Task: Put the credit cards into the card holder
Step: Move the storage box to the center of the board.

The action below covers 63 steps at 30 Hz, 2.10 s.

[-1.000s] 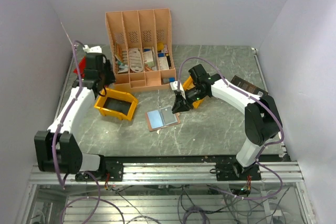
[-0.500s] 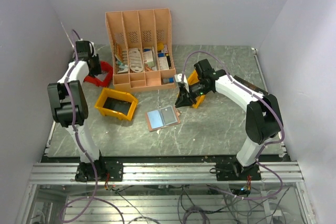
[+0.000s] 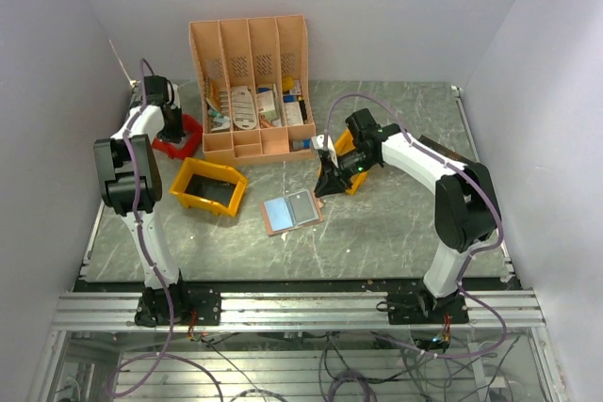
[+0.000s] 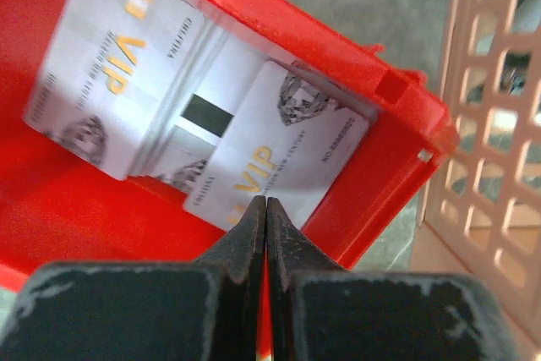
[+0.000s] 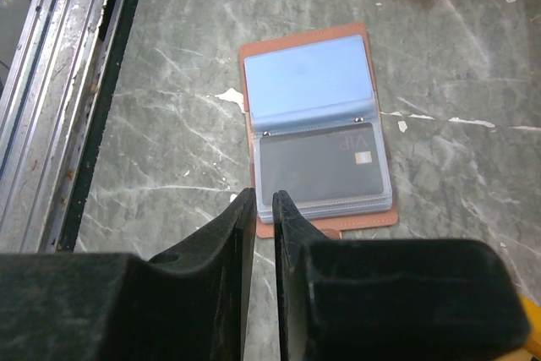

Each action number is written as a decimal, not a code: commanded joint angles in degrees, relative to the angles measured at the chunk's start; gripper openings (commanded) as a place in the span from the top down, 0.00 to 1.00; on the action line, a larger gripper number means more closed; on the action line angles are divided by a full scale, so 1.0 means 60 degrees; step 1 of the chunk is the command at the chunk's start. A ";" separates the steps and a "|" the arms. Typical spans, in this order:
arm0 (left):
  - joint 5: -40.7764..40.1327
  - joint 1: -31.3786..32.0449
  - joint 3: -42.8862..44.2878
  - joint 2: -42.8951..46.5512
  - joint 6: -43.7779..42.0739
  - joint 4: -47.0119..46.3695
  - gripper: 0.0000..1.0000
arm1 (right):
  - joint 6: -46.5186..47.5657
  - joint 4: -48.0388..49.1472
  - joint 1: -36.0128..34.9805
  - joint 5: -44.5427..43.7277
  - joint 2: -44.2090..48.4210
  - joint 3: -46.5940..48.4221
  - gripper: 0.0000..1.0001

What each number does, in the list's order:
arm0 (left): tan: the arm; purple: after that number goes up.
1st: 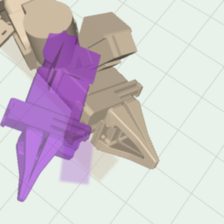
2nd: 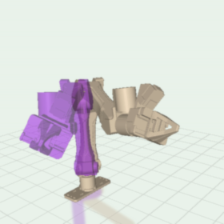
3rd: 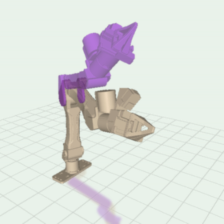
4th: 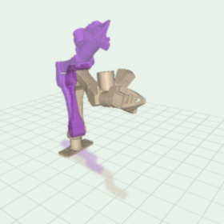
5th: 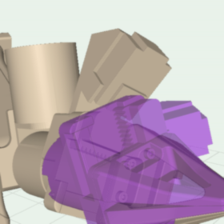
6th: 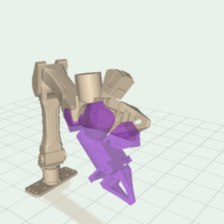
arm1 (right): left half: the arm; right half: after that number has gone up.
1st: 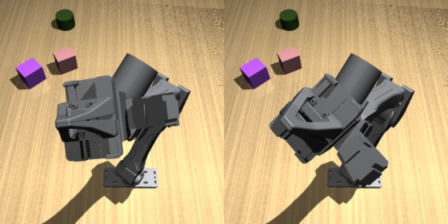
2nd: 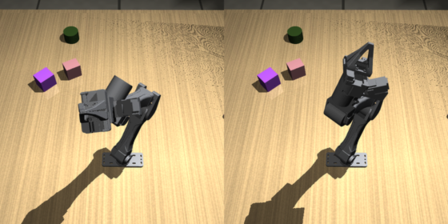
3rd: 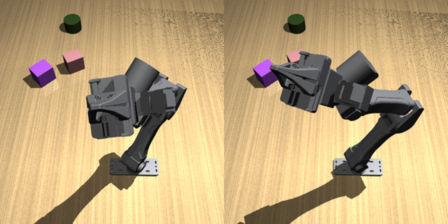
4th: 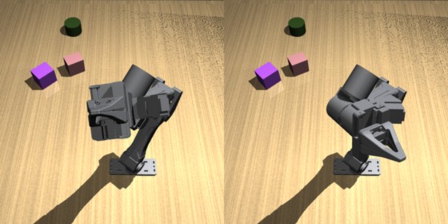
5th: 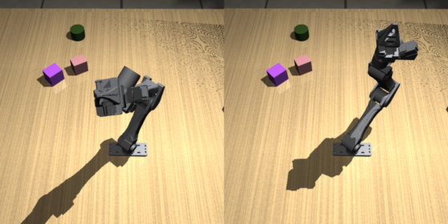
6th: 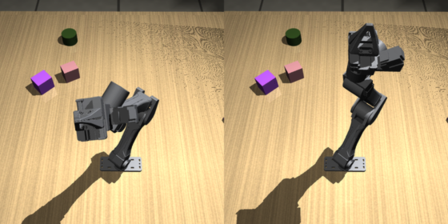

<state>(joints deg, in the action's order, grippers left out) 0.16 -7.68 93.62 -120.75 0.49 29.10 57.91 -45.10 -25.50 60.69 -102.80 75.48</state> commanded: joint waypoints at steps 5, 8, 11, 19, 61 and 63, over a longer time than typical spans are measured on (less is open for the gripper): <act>0.0089 -0.0081 -0.1310 0.1227 0.0478 0.1129 0.93 | 0.0442 -0.0537 0.0208 0.0347 -0.0148 0.0331 0.86; -0.0185 -0.0089 -0.2128 0.1954 0.0832 0.1170 0.93 | 0.0612 -0.0757 0.0320 0.0447 -0.0213 0.0414 0.86; -0.0569 -0.0109 -0.2938 0.2632 0.1055 0.1255 0.93 | 0.0807 -0.0987 0.0415 0.0573 -0.0279 0.0492 0.86; -0.0704 -0.0703 -0.3678 0.3203 0.1131 0.1865 0.93 | 0.1087 -0.1313 0.0662 0.0729 -0.0252 0.0570 0.86; -0.0018 -0.0542 -0.4042 0.1922 -0.4563 -0.3406 0.39 | 0.2578 -0.2811 0.1104 0.1425 -0.0425 0.0923 0.86; 0.0342 -0.0524 -0.4167 0.2042 -0.4479 -0.3512 0.44 | 0.2602 -0.2840 0.1136 0.1443 -0.0429 0.0932 0.86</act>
<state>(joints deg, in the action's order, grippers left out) 1.06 -11.31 72.27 -110.63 -25.74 13.63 71.48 -60.38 -19.42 67.64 -104.33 79.70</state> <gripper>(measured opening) 0.600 0.140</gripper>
